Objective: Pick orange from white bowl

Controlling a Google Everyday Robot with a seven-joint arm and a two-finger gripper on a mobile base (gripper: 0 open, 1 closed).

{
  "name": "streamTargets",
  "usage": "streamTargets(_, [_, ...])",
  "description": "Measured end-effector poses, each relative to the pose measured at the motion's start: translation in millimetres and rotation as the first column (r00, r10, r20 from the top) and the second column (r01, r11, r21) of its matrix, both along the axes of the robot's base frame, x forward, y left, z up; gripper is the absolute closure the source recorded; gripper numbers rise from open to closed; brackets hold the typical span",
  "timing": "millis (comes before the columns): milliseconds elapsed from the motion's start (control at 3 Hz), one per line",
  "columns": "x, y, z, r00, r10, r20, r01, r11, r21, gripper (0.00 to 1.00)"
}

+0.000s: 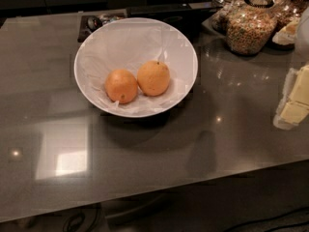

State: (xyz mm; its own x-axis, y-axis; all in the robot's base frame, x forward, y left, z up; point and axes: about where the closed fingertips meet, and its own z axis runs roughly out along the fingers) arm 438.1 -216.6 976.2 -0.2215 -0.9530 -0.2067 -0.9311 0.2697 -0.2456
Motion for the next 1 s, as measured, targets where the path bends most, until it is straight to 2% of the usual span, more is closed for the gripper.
streamTargets(333, [0.0, 0.0, 0.0, 1.0, 0.0, 0.0, 0.0, 1.0, 0.0, 0.0])
streamTargets(667, [16.8, 14.8, 8.9, 0.9999, 0.015, 0.002, -0.015, 1.0, 0.007, 0.0])
streamTargets(1000, [40.5, 35.4, 17.8, 0.9982, 0.058, -0.015, -0.058, 0.998, -0.007, 0.0])
